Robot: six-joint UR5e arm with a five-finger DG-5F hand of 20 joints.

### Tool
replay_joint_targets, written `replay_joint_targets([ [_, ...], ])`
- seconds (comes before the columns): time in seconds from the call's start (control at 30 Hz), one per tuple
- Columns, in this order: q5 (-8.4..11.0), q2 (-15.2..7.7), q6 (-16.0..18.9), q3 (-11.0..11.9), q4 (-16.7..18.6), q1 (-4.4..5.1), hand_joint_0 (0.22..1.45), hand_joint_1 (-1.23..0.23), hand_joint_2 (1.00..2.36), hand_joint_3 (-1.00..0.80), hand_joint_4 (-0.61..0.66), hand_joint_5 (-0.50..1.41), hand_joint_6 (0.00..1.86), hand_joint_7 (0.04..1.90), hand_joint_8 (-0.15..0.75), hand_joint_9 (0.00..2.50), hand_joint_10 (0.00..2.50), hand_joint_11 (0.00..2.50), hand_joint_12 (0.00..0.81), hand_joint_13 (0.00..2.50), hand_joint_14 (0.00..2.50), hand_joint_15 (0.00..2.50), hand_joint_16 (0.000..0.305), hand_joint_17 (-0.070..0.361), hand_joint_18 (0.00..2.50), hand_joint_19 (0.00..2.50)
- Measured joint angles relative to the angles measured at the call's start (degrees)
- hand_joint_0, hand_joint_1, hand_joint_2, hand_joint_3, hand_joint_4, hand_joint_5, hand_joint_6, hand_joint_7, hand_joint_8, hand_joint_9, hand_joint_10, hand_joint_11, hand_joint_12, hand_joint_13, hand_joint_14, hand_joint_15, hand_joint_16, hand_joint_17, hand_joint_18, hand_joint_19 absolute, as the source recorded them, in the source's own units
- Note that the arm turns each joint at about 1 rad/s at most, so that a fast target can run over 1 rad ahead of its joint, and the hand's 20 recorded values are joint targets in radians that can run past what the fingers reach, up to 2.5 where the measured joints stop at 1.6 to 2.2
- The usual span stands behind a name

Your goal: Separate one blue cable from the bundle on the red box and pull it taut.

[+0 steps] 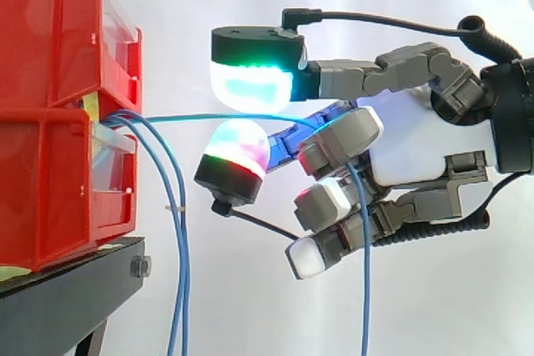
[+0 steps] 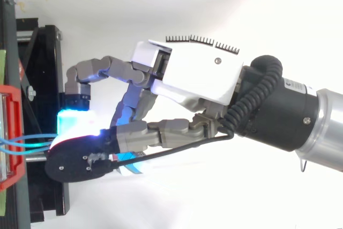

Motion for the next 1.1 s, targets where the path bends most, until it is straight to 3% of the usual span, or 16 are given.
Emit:
replay_joint_targets([
  [0.5,0.0,0.0,0.0,0.0,0.0,0.0,0.62,-0.55,1.02,-0.25,0.23,-0.07,0.53,1.44,0.349,1.59,0.02,1.28,0.468,1.32,0.02,0.75,0.057,0.129,0.88,0.59],
  [1.1,0.01,0.0,-0.1,0.1,0.0,0.0,0.64,-0.62,1.02,-0.1,0.22,-0.06,0.51,1.47,0.369,1.6,0.02,1.31,0.471,1.32,0.02,0.74,0.057,0.128,0.9,0.56],
])
